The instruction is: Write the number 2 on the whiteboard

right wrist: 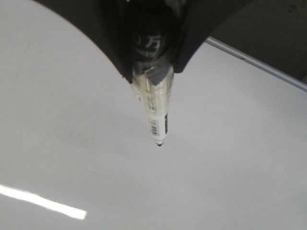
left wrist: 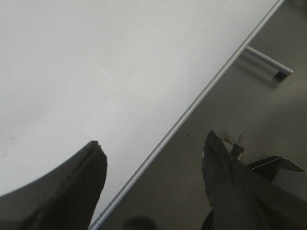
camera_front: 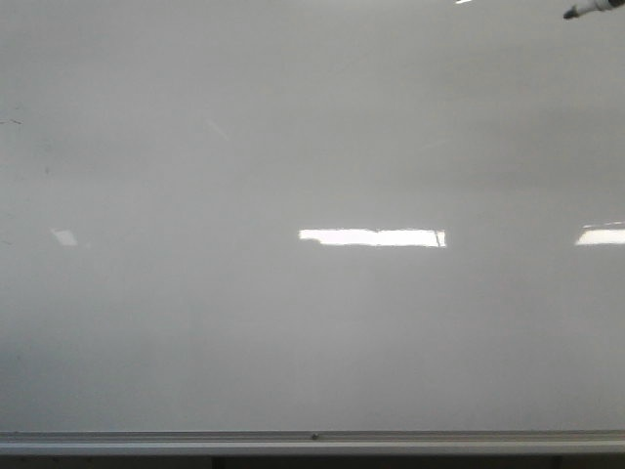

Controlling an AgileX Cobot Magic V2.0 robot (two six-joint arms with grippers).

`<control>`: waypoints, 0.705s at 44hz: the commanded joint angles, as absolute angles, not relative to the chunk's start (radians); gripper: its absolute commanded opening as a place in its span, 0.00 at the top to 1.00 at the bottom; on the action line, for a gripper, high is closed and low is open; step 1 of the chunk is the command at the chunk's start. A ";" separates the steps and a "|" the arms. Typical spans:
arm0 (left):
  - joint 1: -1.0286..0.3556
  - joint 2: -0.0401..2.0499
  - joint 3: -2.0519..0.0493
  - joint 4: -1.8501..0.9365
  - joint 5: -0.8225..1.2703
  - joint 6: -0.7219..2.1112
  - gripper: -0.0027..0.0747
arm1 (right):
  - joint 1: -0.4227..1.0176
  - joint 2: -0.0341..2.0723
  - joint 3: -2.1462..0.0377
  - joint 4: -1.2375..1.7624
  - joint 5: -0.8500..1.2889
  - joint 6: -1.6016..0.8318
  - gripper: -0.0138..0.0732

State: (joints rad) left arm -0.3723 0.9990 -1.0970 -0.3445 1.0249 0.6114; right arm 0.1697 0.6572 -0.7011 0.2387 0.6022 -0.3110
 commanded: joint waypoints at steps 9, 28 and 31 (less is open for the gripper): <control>-0.368 0.984 -1.121 -0.378 0.956 0.602 0.41 | 0.128 0.647 -0.541 0.310 0.183 -0.303 0.92; -0.368 0.984 -1.121 -0.390 0.937 0.602 0.41 | 0.181 0.834 -0.520 0.292 -0.130 -0.304 0.92; -0.368 0.984 -1.121 -0.390 0.931 0.602 0.41 | 0.203 0.879 -0.535 0.277 -0.161 -0.304 0.92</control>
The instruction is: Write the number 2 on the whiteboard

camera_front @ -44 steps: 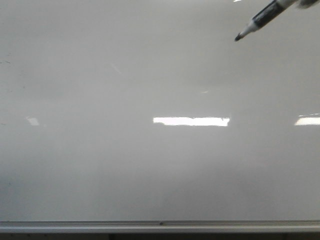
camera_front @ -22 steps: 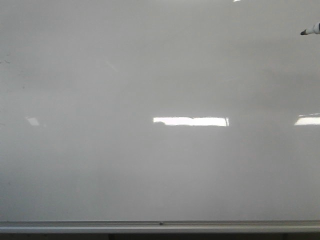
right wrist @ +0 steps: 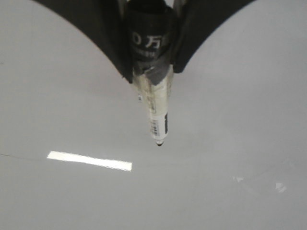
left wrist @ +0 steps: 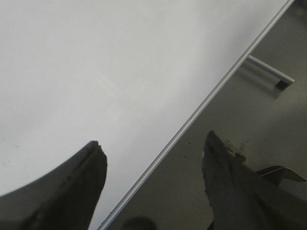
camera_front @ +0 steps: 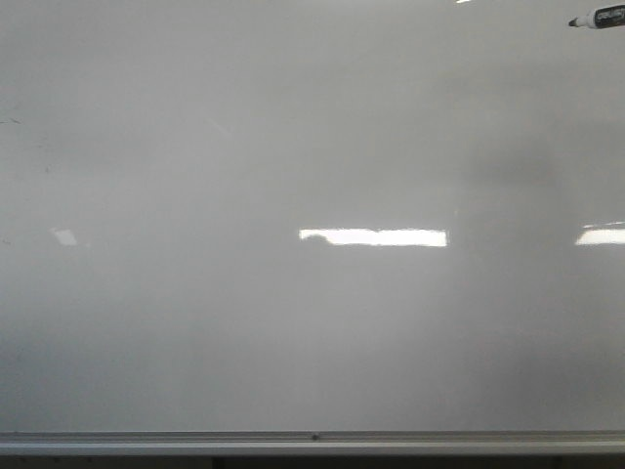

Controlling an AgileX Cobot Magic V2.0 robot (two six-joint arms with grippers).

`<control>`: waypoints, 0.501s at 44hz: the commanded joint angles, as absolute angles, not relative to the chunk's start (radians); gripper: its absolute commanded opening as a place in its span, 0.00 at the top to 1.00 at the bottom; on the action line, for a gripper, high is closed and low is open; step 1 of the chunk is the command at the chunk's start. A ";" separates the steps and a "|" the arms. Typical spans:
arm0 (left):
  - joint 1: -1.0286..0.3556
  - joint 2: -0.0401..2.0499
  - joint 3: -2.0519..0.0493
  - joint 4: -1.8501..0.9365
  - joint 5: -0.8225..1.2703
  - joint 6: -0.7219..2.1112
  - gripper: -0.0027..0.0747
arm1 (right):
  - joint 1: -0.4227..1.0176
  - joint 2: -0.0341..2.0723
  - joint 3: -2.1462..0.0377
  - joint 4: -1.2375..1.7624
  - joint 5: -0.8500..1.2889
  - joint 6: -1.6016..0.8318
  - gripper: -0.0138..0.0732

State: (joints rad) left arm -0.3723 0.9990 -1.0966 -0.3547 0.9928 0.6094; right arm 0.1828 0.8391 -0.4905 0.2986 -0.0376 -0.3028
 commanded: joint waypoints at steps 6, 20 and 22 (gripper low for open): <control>-0.368 0.984 -1.121 -0.390 0.926 0.602 0.41 | 0.213 0.976 -0.584 0.263 -0.191 -0.304 0.92; -0.368 0.984 -1.121 -0.390 0.924 0.602 0.41 | 0.213 1.137 -0.650 0.262 -0.262 -0.307 0.92; -0.368 0.984 -1.121 -0.390 0.924 0.602 0.41 | 0.213 1.148 -0.654 0.262 -0.266 -0.308 0.92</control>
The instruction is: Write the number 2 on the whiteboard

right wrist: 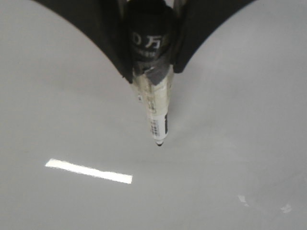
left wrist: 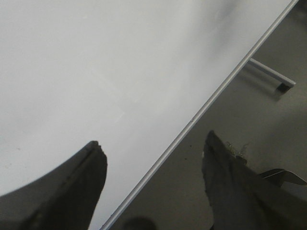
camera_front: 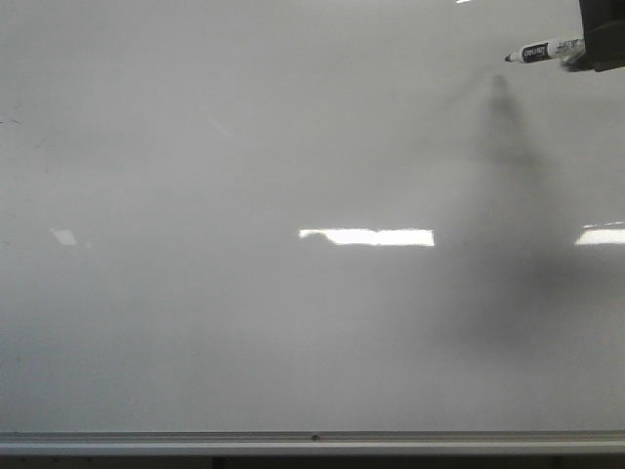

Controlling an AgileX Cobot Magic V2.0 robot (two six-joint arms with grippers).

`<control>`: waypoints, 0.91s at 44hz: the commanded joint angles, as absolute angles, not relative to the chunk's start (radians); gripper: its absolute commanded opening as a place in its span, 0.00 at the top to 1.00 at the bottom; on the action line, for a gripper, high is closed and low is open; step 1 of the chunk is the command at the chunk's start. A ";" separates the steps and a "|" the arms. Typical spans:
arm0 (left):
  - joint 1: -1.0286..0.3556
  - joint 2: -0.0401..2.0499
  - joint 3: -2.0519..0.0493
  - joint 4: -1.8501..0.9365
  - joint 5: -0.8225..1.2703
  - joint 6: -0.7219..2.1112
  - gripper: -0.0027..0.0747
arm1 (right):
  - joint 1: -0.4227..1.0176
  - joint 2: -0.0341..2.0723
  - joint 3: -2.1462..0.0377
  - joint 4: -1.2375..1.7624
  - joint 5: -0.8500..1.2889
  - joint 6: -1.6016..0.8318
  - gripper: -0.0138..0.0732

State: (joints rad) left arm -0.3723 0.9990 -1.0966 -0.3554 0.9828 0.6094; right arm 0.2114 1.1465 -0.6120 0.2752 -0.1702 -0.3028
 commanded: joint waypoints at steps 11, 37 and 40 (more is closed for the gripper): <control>-0.368 0.984 -1.121 -0.390 0.920 0.602 0.41 | 0.152 1.168 -0.657 0.262 -0.249 -0.316 0.92; -0.368 0.984 -1.121 -0.390 0.912 0.604 0.41 | 0.191 1.246 -0.657 0.262 -0.045 -0.315 0.92; -0.368 0.984 -1.121 -0.390 0.907 0.606 0.41 | 0.173 1.246 -0.657 0.262 -0.043 -0.316 0.92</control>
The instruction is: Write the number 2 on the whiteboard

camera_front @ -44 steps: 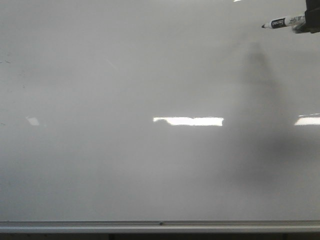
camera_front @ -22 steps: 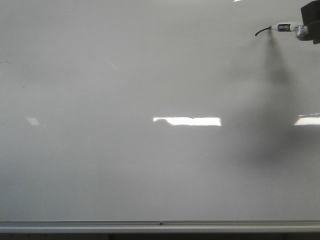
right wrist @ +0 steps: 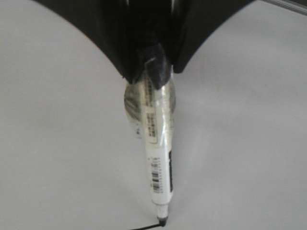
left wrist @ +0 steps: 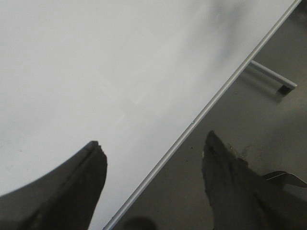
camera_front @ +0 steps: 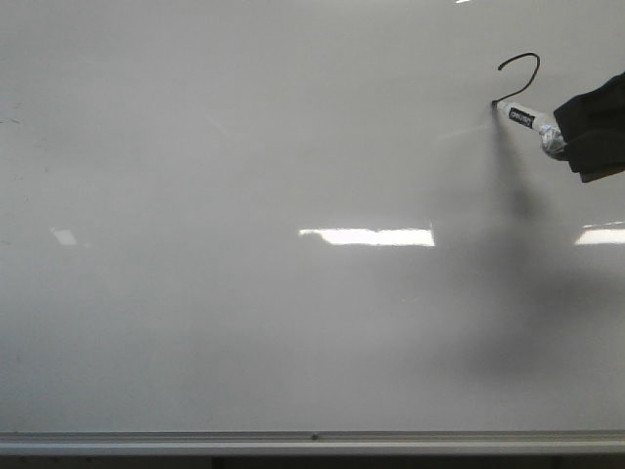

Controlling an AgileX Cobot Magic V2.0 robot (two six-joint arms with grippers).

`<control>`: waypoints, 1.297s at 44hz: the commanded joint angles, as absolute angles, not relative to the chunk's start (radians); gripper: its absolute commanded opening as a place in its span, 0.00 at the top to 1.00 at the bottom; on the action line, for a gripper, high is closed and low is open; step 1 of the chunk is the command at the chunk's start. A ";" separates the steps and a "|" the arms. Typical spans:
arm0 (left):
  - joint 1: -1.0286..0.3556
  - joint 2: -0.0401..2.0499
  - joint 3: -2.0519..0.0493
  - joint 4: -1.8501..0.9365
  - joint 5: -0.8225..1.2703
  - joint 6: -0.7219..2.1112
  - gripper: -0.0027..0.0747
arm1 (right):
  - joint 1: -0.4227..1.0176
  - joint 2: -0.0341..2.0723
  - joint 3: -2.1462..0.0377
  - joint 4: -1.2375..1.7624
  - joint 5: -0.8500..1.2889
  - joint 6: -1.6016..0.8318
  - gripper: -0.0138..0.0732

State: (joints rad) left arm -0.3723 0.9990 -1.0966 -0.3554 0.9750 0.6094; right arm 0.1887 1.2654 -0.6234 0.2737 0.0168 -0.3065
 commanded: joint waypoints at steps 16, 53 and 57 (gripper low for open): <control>-0.368 0.984 -1.121 -0.388 0.905 0.606 0.41 | 0.079 1.228 -0.657 0.262 0.000 -0.316 0.92; -0.815 1.221 -1.254 -0.387 0.896 0.807 0.16 | 0.300 0.885 -0.966 0.600 1.190 -0.958 0.92; -0.871 1.274 -1.296 -0.387 0.900 0.833 0.17 | 0.316 0.885 -0.966 0.624 1.207 -0.990 0.92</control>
State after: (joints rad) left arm -0.8259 1.2583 -1.2319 -0.3539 0.9490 0.8129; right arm 0.3061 0.8942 -0.9307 0.5581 1.2136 -0.9447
